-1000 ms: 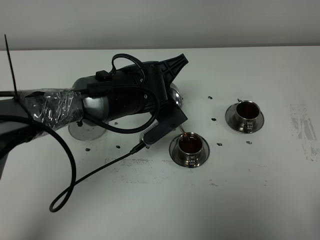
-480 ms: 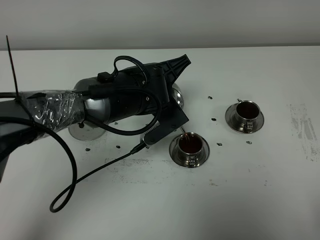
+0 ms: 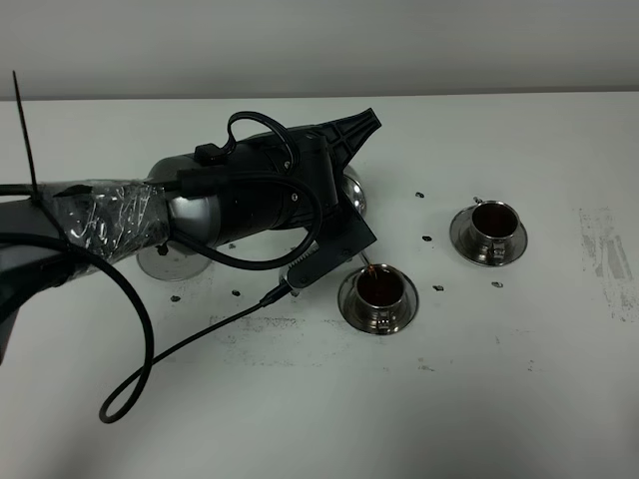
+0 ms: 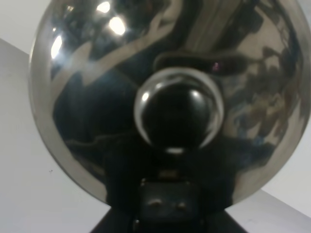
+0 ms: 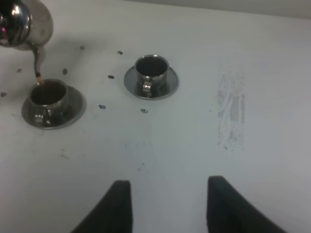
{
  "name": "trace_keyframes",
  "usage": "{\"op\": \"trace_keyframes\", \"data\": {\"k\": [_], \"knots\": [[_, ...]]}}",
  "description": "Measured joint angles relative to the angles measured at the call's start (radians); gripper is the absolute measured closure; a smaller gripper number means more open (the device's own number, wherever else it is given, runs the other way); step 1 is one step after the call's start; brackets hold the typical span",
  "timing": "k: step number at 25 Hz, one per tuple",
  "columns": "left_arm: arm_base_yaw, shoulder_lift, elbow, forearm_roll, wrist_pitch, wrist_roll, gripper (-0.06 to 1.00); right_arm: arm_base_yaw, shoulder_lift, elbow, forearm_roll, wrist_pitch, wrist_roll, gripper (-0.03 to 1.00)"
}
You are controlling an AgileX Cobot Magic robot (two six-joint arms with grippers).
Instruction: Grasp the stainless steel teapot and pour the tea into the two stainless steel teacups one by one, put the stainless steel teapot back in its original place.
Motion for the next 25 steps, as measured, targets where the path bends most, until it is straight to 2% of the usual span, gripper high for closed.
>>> {"op": "trace_keyframes", "data": {"k": [3, 11, 25], "knots": [[0.000, 0.000, 0.000, -0.010, 0.004, -0.012, 0.76, 0.000, 0.000, 0.000, 0.000, 0.000, 0.000, 0.59], [0.004, 0.000, 0.000, -0.112, 0.041, -0.016, 0.76, 0.000, 0.000, 0.000, 0.000, 0.000, 0.000, 0.59], [0.073, -0.007, -0.035, -0.345, 0.105, -0.022, 0.76, 0.000, 0.000, 0.000, 0.000, 0.000, 0.000, 0.59]]}}
